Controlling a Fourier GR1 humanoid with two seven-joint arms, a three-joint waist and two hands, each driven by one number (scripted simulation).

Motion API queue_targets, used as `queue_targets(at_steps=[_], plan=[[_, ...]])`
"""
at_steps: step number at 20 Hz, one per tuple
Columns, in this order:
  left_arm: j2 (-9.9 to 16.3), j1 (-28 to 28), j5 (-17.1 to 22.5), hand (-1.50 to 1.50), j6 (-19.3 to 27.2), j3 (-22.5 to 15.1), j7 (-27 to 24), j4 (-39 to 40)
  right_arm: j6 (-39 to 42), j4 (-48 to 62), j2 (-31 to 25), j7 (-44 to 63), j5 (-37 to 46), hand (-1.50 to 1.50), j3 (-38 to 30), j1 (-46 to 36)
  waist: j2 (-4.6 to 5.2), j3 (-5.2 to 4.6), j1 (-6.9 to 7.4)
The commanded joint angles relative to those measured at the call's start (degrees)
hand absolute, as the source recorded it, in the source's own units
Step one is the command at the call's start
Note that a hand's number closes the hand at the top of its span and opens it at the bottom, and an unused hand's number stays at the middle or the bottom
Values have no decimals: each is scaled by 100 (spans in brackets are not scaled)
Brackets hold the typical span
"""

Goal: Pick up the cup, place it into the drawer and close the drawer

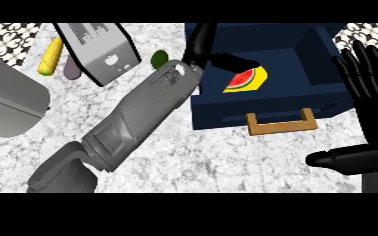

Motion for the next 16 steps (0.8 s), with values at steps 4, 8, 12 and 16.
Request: queue_targets(at_steps=[4,8,12,16], plan=[[-1,-136,379,-150,-7,231,-438,-354,645,-123,-309,87,-706,150,-158,208,-51,-3,216],[-1,-247,337,-150,138,463,-377,-334,937,-575,-567,-202,153,150,159,629,-87,-4,367],[301,-46,474,-150,-167,720,-27,-809,608,-1201,-426,476,637,150,637,735,-144,-13,514],[748,140,442,-150,-175,920,217,-1215,811,-1061,-767,160,1101,150,401,902,-134,-8,535]])
